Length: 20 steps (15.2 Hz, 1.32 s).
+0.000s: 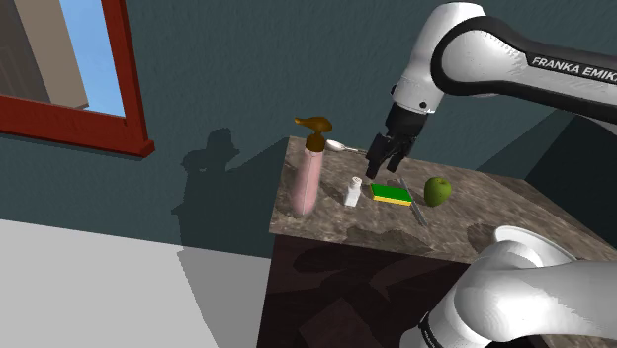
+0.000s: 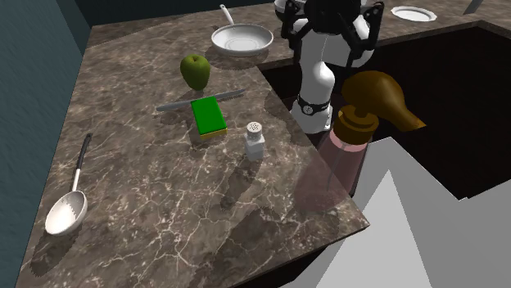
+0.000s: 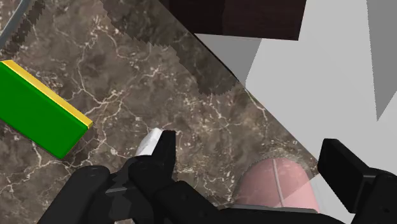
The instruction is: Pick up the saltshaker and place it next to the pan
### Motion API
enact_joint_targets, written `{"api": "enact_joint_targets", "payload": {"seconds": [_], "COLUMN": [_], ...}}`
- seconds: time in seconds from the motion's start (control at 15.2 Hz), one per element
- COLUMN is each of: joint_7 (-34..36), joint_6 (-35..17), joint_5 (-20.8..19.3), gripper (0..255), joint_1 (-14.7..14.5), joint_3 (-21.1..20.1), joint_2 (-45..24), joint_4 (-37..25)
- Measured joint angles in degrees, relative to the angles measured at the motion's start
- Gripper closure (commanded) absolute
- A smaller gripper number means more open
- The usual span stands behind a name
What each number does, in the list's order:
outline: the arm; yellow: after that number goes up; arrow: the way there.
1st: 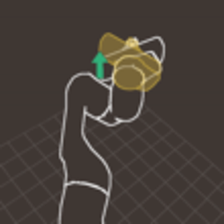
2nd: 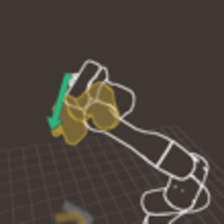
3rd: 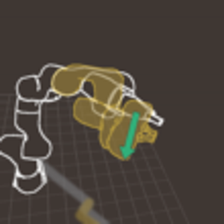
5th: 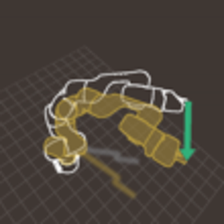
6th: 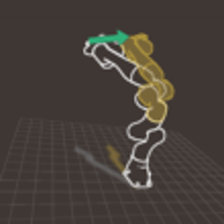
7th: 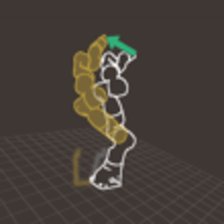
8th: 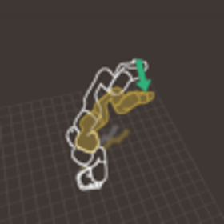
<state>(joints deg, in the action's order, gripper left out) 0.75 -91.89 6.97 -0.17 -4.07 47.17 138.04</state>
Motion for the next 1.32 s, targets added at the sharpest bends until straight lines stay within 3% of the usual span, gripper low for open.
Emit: {"api": "enact_joint_targets", "payload": {"seconds": [0.2, 0.92, 1.32], "joint_7": [-1.3, -12.3, -13.2], "joint_6": [-1.7, -14.8, -19.4], "joint_5": [-0.5, -3.0, -2.8], "gripper": [0, 0, 0], "joint_1": [0.3, 2.5, 2.5], "joint_3": [0.9, 8.5, 8.9], "joint_2": [-1.6, -21.3, -23.2], "joint_4": [0.4, -4.0, -1.3]}}
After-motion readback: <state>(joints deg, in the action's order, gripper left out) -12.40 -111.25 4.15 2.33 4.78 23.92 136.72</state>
